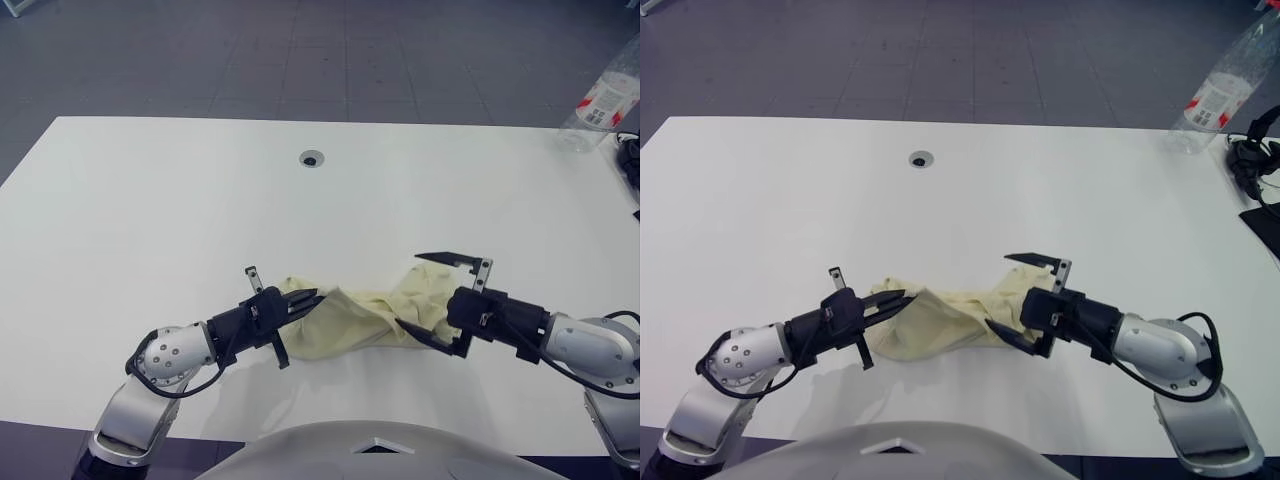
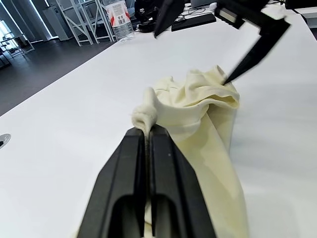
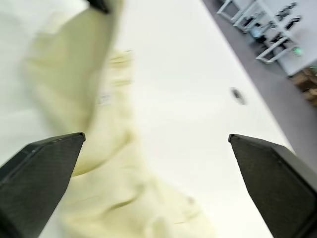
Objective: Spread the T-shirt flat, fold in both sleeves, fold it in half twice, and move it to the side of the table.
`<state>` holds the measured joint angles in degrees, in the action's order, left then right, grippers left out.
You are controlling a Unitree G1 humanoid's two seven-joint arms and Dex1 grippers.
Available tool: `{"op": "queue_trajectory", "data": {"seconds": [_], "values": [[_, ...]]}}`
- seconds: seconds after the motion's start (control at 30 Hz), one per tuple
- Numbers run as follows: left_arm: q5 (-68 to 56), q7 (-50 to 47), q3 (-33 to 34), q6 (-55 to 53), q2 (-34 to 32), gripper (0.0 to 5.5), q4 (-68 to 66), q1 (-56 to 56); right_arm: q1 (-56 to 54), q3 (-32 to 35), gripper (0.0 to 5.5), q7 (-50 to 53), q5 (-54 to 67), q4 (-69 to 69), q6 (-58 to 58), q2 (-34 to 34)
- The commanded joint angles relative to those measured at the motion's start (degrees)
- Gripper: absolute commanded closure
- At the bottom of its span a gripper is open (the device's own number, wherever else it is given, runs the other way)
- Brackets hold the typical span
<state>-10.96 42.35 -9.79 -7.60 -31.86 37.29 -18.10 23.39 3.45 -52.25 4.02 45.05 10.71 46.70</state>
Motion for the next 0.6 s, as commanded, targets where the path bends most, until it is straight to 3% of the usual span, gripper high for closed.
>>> {"op": "queue_trajectory", "data": {"seconds": [0.03,0.33,0.6], "values": [[-1.66,-0.85,-0.45,-0.67,0.29,5.49,3.11,-1.56,5.8,-2.68,0.1,0.18,-4.22,2.79,1.0,2.18],[-5.04,-0.68,-0.19,-1.6,-1.29,5.49,6.23,-3.9,7.35,-7.66,0.1,3.85,-14.03,0.28,-1.98,1.91],[-4.88,-0.82,-0.27,-1.84,-1.96,5.5,6.49,-4.32,5.57,-7.8,1.44,5.85,-16.23,-2.11,-4.4,1.73]]}}
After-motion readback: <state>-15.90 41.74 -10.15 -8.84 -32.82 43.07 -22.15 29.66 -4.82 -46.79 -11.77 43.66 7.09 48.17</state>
